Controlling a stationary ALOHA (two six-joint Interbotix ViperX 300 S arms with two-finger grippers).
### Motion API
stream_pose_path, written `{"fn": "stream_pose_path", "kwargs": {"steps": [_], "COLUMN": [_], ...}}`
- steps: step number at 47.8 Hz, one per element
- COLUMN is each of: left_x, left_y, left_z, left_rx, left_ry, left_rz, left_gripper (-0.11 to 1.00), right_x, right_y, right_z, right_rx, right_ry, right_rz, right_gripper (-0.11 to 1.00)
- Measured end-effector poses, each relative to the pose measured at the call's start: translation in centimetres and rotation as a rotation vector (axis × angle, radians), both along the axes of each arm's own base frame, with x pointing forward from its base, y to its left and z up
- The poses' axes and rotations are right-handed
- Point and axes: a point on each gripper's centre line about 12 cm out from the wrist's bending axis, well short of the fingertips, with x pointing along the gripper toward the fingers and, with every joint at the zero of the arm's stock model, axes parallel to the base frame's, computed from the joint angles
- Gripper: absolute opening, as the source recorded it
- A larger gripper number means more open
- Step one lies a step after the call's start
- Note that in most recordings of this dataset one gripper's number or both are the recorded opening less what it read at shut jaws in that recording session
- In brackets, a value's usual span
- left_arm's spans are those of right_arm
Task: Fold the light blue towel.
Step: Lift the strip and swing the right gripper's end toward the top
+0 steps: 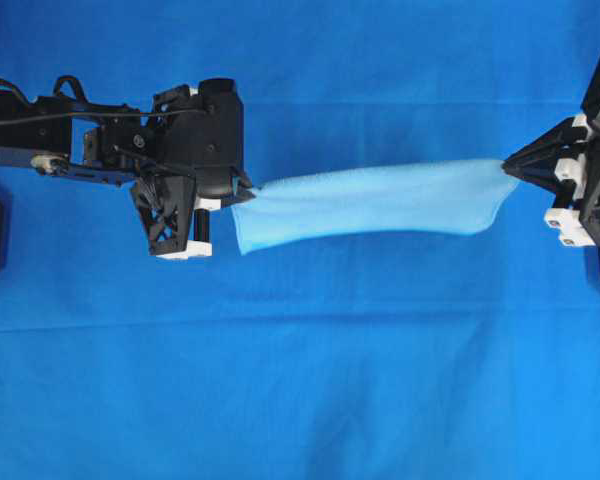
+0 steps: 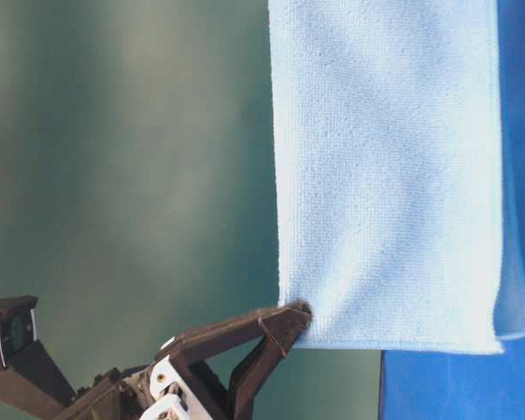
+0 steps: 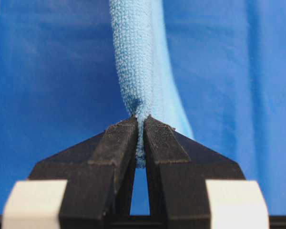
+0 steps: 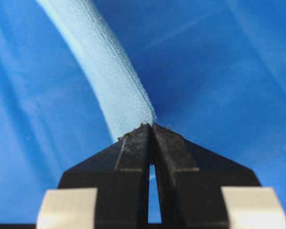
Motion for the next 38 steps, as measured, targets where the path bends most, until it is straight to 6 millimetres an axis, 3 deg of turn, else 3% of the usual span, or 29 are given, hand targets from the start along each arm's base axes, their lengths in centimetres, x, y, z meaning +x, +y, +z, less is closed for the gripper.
{"fn": "stream_pose_path", "kwargs": {"steps": [9, 19, 26, 38], "left_x": [0.2, 1.3, 2.8, 6.0], "left_y": [-0.6, -3.5, -5.8, -8.0], "left_z": [0.2, 1.0, 1.7, 2.2], "left_rx": [-0.005, -0.003, 0.0, 0.001], "left_ry": [-0.02, -0.1, -0.163, -0.209], "left_rz": [-0.01, -0.09, -0.15, -0.199], "left_gripper": [0.04, 0.04, 0.04, 0.04], "right_x": [0.2, 0.2, 0.7, 2.8], "right_y": [-1.3, -4.5, -6.9, -10.2], "right_z": [-0.4, -0.5, 0.2, 0.7], "right_rx": [-0.043, -0.108, -0.15, -0.171], "right_ry": [0.025, 0.02, -0.04, -0.096], "right_rz": [-0.043, -0.147, -0.208, -0.25], "right_gripper": [0.01, 0.01, 0.01, 0.01]}}
